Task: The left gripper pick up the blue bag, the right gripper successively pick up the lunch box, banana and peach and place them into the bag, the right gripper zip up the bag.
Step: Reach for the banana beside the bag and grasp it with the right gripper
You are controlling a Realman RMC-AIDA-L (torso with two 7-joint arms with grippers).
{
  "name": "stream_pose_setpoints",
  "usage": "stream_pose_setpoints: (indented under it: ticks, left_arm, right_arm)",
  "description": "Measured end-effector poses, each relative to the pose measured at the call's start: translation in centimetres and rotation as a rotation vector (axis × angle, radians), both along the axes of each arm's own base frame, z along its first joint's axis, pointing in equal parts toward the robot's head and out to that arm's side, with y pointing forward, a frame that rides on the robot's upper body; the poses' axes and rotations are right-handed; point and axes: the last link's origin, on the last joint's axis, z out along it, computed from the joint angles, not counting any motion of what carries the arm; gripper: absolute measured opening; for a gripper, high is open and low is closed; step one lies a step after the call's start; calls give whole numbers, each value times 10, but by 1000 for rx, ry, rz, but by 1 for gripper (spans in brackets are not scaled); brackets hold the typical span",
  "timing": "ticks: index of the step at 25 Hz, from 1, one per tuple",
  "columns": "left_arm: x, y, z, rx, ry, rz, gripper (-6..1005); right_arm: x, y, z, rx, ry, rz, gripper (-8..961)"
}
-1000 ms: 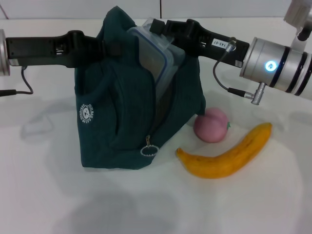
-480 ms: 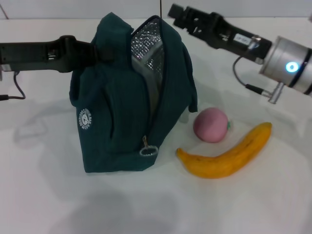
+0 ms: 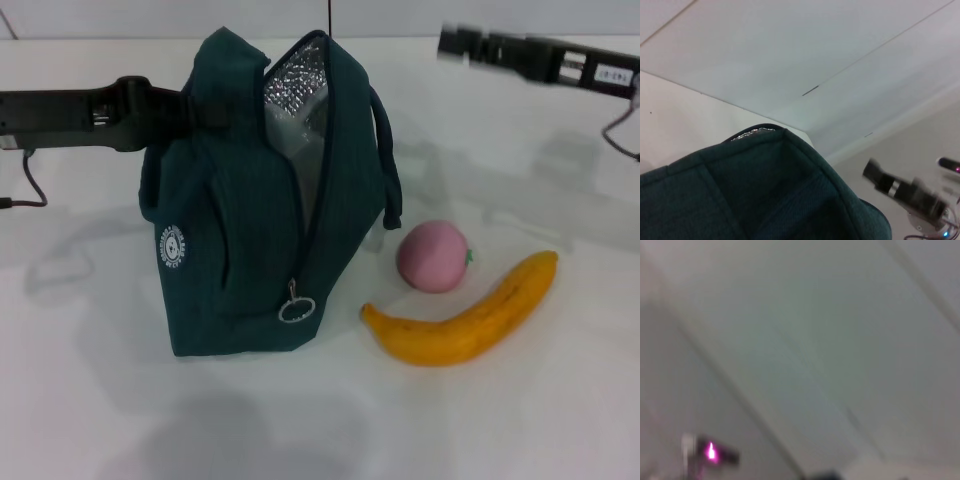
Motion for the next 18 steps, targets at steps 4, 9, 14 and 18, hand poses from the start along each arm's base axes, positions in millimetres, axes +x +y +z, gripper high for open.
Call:
stream_pose_setpoints:
  ticks: [4,9,14,18]
  left_arm:
    - [1,0,0,0,3,-6,35]
    - [2,0,0,-7,5,-15,34]
    - [2,0,0,-6,6,-22,34]
    - [3,-1,-1,-6,5,-26,34]
  right_arm:
    - [-18,0,14,-82,-335,169,665]
    - [-28,-15,23,-113,-747,414,676]
    - [-33,-30,24,-113,-984,552,740]
    - [-46,-37,12,-150,-1045,686,802]
